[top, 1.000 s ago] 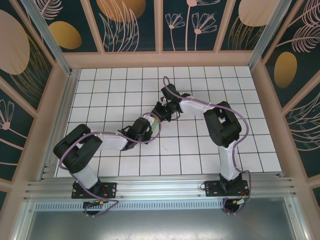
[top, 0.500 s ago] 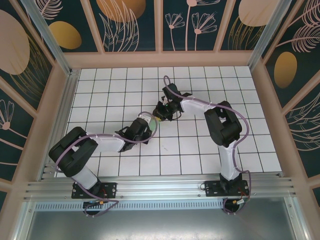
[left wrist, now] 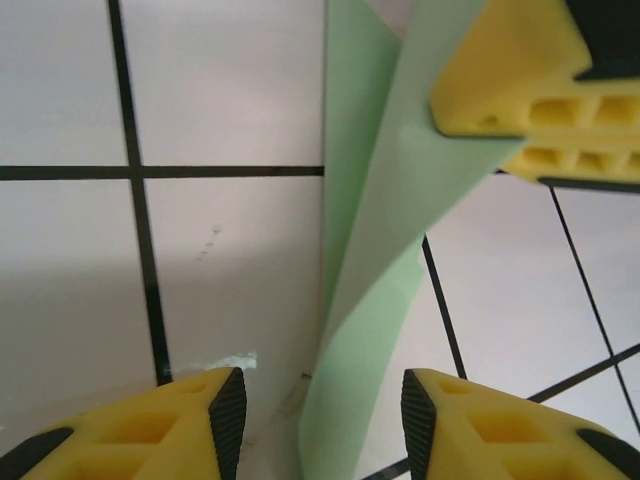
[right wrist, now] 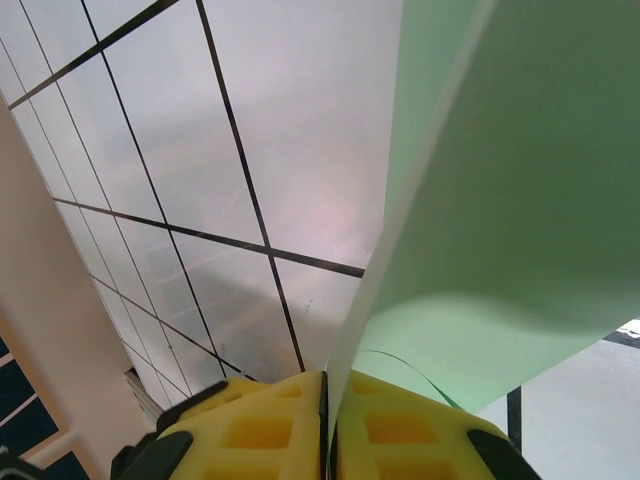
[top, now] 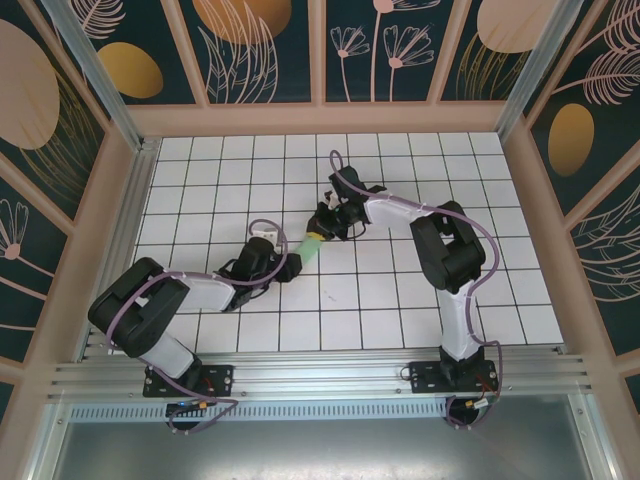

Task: Fold a paper plane with a square sheet of paper (pick it up from the middle)
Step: Fold the wing for the fifth time at the center of the table.

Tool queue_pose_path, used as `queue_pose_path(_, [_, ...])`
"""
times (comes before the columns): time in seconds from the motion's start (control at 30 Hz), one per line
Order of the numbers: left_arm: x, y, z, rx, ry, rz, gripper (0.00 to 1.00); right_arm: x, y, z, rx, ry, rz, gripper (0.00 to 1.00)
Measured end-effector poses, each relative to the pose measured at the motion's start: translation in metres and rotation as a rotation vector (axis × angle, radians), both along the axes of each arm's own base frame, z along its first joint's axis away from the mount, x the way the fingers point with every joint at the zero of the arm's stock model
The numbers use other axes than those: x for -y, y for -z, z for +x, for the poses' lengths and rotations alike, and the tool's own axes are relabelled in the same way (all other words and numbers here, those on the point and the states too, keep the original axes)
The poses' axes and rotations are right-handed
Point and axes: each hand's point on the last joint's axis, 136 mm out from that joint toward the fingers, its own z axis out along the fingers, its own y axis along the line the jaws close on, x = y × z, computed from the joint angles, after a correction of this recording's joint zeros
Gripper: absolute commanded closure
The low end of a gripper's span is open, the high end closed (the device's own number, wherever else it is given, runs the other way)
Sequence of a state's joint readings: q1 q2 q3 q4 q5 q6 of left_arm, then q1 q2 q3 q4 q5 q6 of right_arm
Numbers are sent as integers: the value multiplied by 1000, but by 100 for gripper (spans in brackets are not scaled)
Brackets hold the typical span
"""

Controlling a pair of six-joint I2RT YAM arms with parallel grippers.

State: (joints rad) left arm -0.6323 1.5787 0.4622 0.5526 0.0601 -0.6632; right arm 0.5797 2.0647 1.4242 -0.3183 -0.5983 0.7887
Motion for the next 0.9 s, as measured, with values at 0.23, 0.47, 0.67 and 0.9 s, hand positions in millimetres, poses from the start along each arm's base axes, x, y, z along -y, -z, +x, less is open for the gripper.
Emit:
queue_pose_path(0.23, [1, 0, -3, -80, -26, -87, 58, 0, -1, 0, -6, -5, 12, 88])
queue_pose_path(0.47, [6, 6, -5, -141, -29, -102, 71, 3, -1, 3, -12, -1, 26, 89])
queue_pose_path(0.67, [7, 13, -6, -173, -24, -86, 75, 3, 9, 3, -31, -3, 31, 89])
queue_pose_path(0.9, [6, 16, -7, -181, -21, -72, 79, 2, 10, 2, -38, -5, 37, 89])
